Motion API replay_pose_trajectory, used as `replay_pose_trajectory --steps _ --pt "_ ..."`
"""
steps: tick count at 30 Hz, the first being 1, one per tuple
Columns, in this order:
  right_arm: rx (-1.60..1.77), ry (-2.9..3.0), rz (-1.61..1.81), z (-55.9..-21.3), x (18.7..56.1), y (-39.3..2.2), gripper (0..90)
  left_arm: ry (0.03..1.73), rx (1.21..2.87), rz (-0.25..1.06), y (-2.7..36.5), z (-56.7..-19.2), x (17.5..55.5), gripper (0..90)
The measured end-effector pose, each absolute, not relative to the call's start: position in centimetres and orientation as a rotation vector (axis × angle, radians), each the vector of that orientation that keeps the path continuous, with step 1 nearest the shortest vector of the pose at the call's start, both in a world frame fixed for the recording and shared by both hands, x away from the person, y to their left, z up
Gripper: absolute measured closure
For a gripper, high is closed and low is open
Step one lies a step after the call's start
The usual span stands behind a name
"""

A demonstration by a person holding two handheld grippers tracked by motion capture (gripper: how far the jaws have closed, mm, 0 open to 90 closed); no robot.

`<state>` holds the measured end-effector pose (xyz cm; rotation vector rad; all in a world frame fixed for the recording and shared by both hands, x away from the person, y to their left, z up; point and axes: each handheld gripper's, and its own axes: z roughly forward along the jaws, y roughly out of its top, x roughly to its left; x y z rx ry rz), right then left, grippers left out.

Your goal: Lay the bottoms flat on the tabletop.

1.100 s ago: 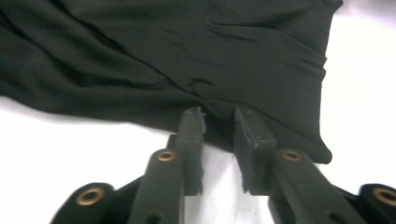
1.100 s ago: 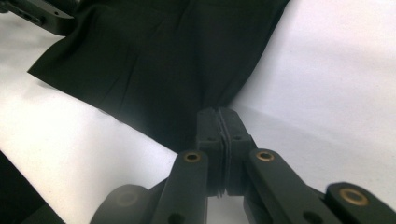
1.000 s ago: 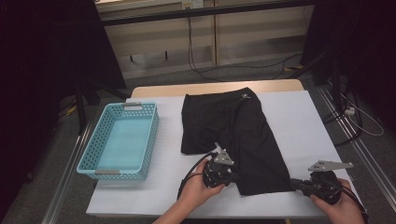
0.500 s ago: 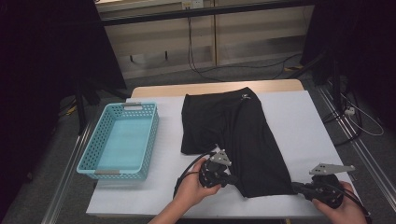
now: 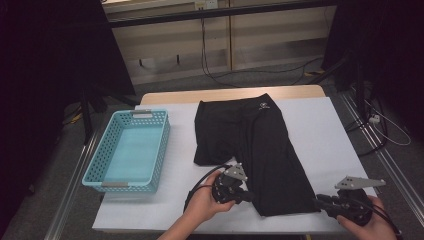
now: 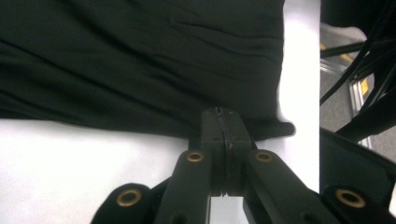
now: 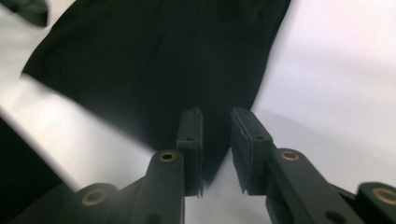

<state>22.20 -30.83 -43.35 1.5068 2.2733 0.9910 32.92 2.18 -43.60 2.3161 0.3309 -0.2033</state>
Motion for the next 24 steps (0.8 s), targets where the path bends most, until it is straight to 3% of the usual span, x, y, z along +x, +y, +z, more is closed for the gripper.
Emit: replay_pose_trajectory --steps 2,4,7,10,18,21,23,24 --pt "1.504 2.237 0.978 -43.1 23.5 -30.7 68.1 0.357 2.304 -0.168 2.5 -43.6 33.3 69.1" --pt "1.492 2.227 0.981 -43.0 25.0 -30.4 67.1 0.373 2.297 -0.147 2.7 -43.6 33.7 65.6" --pt "1.498 2.188 0.96 -43.3 27.9 -29.7 63.1 0.385 2.297 -0.1 3.0 -43.5 34.2 50.4" --pt "1.509 2.166 0.951 -43.8 30.3 -29.2 61.6 0.418 2.283 -0.059 3.4 -43.4 34.7 40.6" --pt "1.531 2.106 0.872 -44.8 34.9 -28.5 62.4 0.467 2.273 0.025 5.1 -43.1 35.9 32.4" --pt "1.533 2.11 0.865 -45.3 35.2 -28.5 69.9 0.486 2.254 0.039 5.5 -43.0 36.3 31.5" --pt "1.53 2.122 0.882 -45.3 35.2 -28.7 86.7 0.498 2.25 0.049 5.7 -43.0 36.4 31.1" --pt "1.54 2.111 0.877 -45.2 35.2 -28.9 89.2 0.5 2.253 0.053 5.9 -43.0 36.5 31.1"
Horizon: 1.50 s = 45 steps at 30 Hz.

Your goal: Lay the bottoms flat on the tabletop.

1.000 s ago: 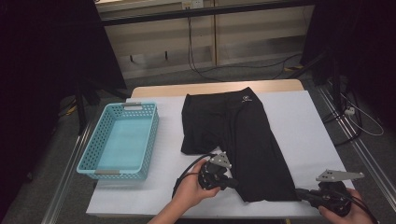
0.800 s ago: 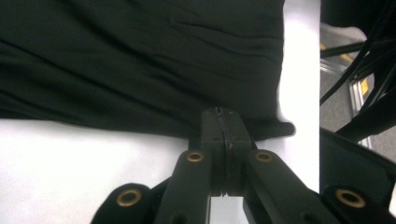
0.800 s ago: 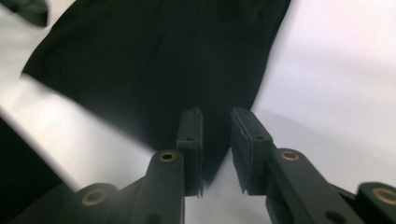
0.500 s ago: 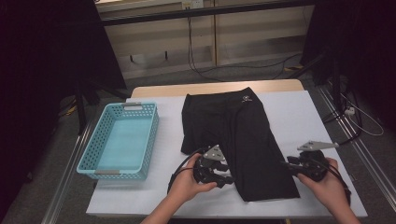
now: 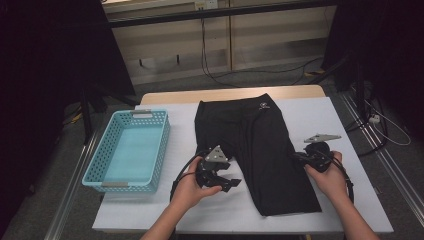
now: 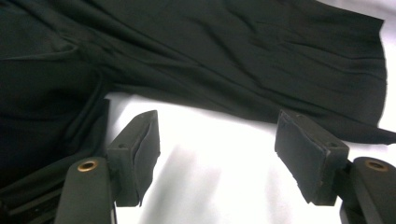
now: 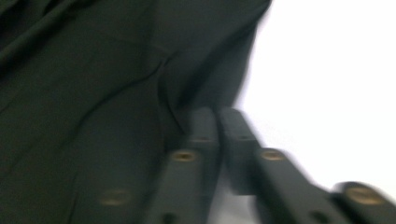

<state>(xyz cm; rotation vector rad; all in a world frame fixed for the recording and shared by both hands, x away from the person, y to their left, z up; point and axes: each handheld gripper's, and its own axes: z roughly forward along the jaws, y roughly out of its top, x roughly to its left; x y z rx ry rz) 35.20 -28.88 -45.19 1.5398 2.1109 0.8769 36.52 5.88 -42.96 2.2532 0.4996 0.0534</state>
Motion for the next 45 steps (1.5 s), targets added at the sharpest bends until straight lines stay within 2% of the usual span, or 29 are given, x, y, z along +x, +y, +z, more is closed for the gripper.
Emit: replay_pose_trajectory --steps 5,6,8,12,17,24,26,29,33,45 --pt "1.649 2.049 0.916 -45.1 34.8 -30.9 89.6 0.52 2.24 0.064 6.1 -43.0 36.6 30.9" --pt "1.658 2.046 0.914 -45.1 34.6 -31.2 87.8 0.509 2.252 0.07 6.2 -42.9 36.7 30.8" --pt "1.628 2.041 0.865 -45.1 34.5 -31.1 76.8 0.516 2.256 0.066 6.3 -43.0 36.8 30.5" --pt "1.576 2.042 0.884 -44.9 35.1 -30.5 70.2 0.524 2.251 0.07 6.4 -43.0 37.0 29.7" --pt "1.546 2.03 0.939 -44.8 37.5 -29.6 61.0 0.541 2.248 0.074 6.9 -42.9 37.3 27.9" --pt "1.58 2.009 0.964 -44.8 41.2 -28.6 60.9 0.587 2.235 0.092 8.0 -43.1 38.1 24.6" --pt "1.605 1.996 0.963 -45.0 42.0 -28.6 61.5 0.594 2.229 0.085 8.2 -43.1 38.2 24.3" --pt "1.63 2.03 0.927 -45.6 42.8 -28.6 68.2 0.596 2.223 0.089 8.3 -43.0 38.3 24.2" --pt "1.658 2.002 0.941 -45.8 43.1 -29.1 88.7 0.607 2.208 0.092 8.5 -43.0 38.3 24.2" --pt "1.766 1.934 0.986 -45.9 42.6 -32.1 90.0 0.611 2.209 0.1 8.6 -43.0 38.4 24.4"
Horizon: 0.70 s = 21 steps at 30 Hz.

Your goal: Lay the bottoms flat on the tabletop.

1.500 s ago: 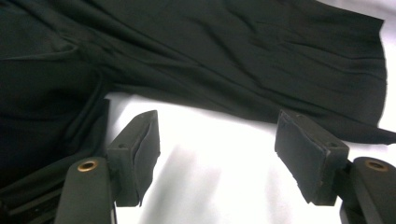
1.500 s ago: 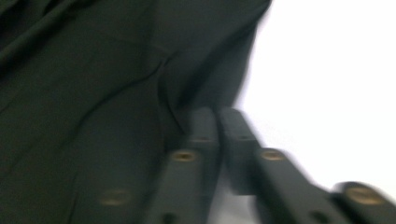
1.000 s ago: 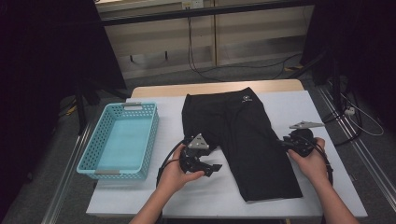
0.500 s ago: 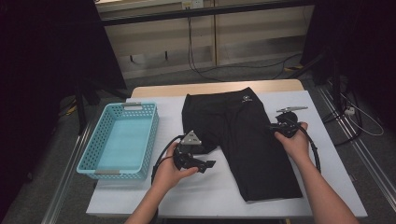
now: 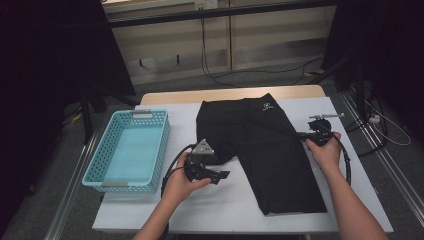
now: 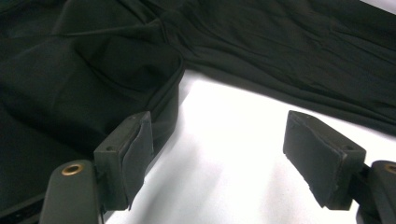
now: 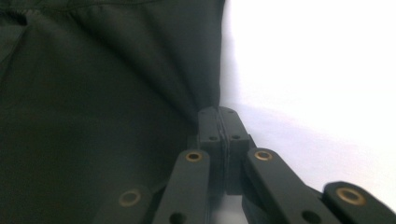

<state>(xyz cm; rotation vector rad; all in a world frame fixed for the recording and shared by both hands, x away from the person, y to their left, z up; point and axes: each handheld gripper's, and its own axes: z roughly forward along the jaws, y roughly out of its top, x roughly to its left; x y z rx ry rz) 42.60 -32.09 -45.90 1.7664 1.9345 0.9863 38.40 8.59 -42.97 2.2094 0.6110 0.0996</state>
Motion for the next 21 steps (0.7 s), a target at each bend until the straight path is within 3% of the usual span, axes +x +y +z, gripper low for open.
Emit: replay_pose_trajectory --steps 21 --pt "1.822 1.904 0.917 -45.5 41.5 -34.7 90.0 0.616 2.207 0.095 8.8 -42.9 38.5 24.0"
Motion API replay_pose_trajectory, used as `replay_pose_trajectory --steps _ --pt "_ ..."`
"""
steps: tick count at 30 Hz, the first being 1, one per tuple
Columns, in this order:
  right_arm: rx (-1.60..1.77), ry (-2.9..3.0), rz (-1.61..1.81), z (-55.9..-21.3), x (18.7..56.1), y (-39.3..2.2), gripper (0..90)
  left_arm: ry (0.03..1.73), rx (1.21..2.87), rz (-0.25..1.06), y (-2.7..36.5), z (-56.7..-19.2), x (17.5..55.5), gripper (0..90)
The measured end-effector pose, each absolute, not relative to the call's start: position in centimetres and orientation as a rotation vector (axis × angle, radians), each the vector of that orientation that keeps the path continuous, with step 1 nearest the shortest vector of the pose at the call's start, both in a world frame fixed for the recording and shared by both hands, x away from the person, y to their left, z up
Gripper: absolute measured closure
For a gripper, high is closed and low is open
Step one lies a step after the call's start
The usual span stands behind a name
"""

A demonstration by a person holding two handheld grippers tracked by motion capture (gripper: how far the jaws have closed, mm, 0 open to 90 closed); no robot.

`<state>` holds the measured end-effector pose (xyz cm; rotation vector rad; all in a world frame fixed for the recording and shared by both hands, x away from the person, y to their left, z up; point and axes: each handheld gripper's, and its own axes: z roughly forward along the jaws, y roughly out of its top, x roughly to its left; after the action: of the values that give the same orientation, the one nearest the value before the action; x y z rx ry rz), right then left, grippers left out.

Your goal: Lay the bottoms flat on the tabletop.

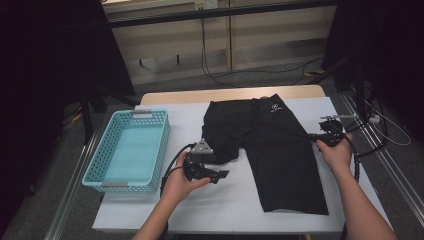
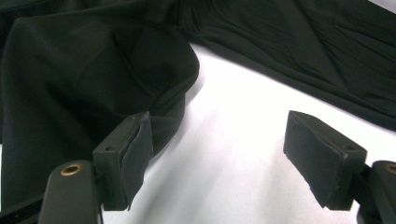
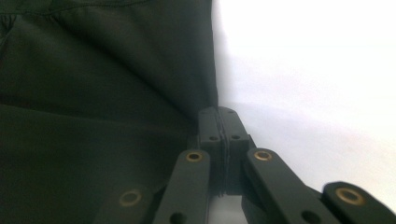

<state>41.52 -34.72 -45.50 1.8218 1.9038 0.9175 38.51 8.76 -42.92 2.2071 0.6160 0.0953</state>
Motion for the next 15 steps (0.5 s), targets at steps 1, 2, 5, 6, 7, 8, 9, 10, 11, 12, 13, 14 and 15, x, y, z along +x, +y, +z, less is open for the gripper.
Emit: replay_pose_trajectory --steps 1,2,5,6,7,8,9,10,11,12,13,14,15 --pt "1.829 1.902 0.908 -45.4 41.4 -34.8 90.0 0.614 2.207 0.097 8.8 -42.9 38.5 23.9" --pt "1.82 1.903 0.902 -45.4 41.3 -35.0 90.0 0.614 2.21 0.098 8.7 -42.9 38.5 23.8" --pt "1.835 1.894 0.89 -45.3 41.1 -35.5 90.0 0.616 2.209 0.093 8.7 -42.9 38.5 23.7" --pt "1.835 1.892 0.887 -45.3 41.0 -35.7 90.0 0.616 2.211 0.094 8.7 -42.9 38.5 23.7" --pt "1.836 1.89 0.884 -45.3 40.9 -35.9 90.0 0.615 2.209 0.092 8.7 -42.9 38.5 23.6" --pt "1.837 1.887 0.881 -45.3 40.9 -36.0 90.0 0.619 2.207 0.089 8.7 -43.0 38.5 23.6" --pt "1.846 1.883 0.879 -45.3 40.8 -36.1 90.0 0.62 2.21 0.091 8.7 -43.0 38.5 23.6" --pt "1.845 1.882 0.88 -45.3 40.8 -36.2 90.0 0.621 2.209 0.091 8.7 -43.0 38.5 23.5" --pt "1.843 1.883 0.878 -45.3 40.7 -36.2 90.0 0.621 2.211 0.09 8.7 -43.0 38.5 23.5" --pt "1.845 1.88 0.874 -45.3 40.7 -36.2 90.0 0.622 2.211 0.09 8.7 -43.0 38.5 23.4" --pt "1.836 1.884 0.865 -45.3 40.7 -36.3 90.0 0.623 2.209 0.09 8.7 -43.0 38.5 23.4" --pt "1.841 1.881 0.858 -45.3 40.7 -36.3 90.0 0.622 2.209 0.09 8.7 -43.0 38.5 23.4" --pt "1.839 1.88 0.852 -45.2 40.7 -36.4 90.0 0.623 2.209 0.089 8.7 -43.0 38.5 23.4"
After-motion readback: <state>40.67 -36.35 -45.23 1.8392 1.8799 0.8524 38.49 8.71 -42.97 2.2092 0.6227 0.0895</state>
